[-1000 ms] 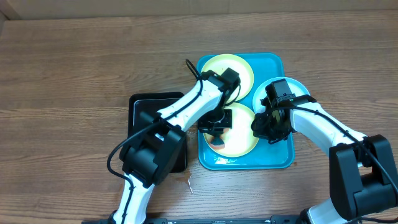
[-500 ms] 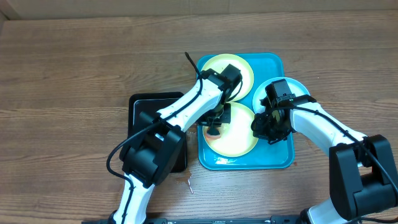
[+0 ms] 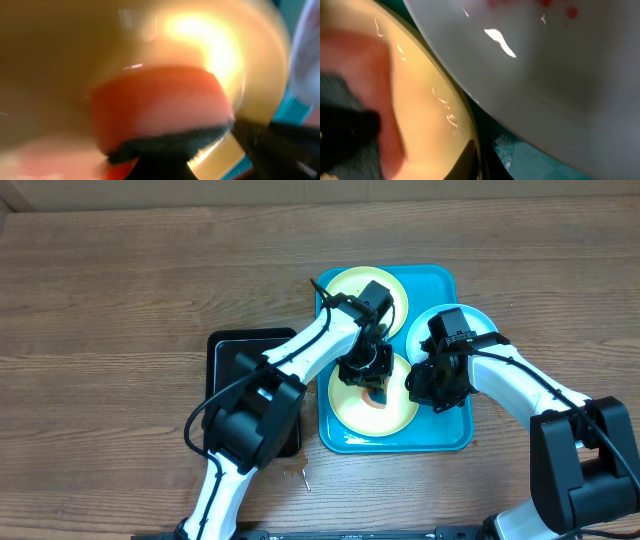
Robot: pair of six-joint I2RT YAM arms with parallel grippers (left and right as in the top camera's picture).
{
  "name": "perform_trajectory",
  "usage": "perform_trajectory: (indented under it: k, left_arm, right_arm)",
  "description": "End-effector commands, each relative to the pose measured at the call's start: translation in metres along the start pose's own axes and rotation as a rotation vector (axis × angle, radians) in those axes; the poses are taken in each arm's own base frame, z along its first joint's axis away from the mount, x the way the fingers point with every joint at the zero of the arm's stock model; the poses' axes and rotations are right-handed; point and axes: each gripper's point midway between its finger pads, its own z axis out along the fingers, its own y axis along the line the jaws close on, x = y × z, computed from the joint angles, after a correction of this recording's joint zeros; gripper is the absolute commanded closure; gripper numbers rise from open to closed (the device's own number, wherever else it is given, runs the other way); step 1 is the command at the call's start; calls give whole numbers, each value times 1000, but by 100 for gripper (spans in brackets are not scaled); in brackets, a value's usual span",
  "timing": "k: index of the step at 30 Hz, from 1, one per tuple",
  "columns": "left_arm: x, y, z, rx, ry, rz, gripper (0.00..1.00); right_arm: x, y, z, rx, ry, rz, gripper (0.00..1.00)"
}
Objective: Clean dirty plates on tray and stack at the side
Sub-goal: 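Scrub the lower yellow plate with the sponge in the left gripper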
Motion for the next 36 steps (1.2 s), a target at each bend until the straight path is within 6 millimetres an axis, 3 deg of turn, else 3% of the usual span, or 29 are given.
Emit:
perform_trajectory:
  k: [1,9,12,18,24,29,34,36]
  left_arm:
    - [26,5,16,22,150,-37,96]
    - [37,67,-4,-284,144,-108,96]
    - [29,76,-12,-344,96,-124,96]
    - [-1,108,-54,-614,-110,-190,96]
    - [-22,93,-55,-556,-188,-173,96]
    - [-37,62,-40,-385,-197,-89,96]
    - [-30,17,-14,-144,-120,-7,95]
    - [-25,9,-5,-109,-92,6,95]
  right_arm:
    - [0,-8,6,34,3,1,96]
    - [0,-8,6,34,2,1,96]
    - [0,-8,6,34,2,1,96]
    - [0,-8,6,34,3,1,96]
    - [0,-8,6,34,3,1,96]
    - [0,-8,6,34,3,1,96]
    - [0,-8,6,34,3,1,96]
    - [0,-8,6,34,2,1,96]
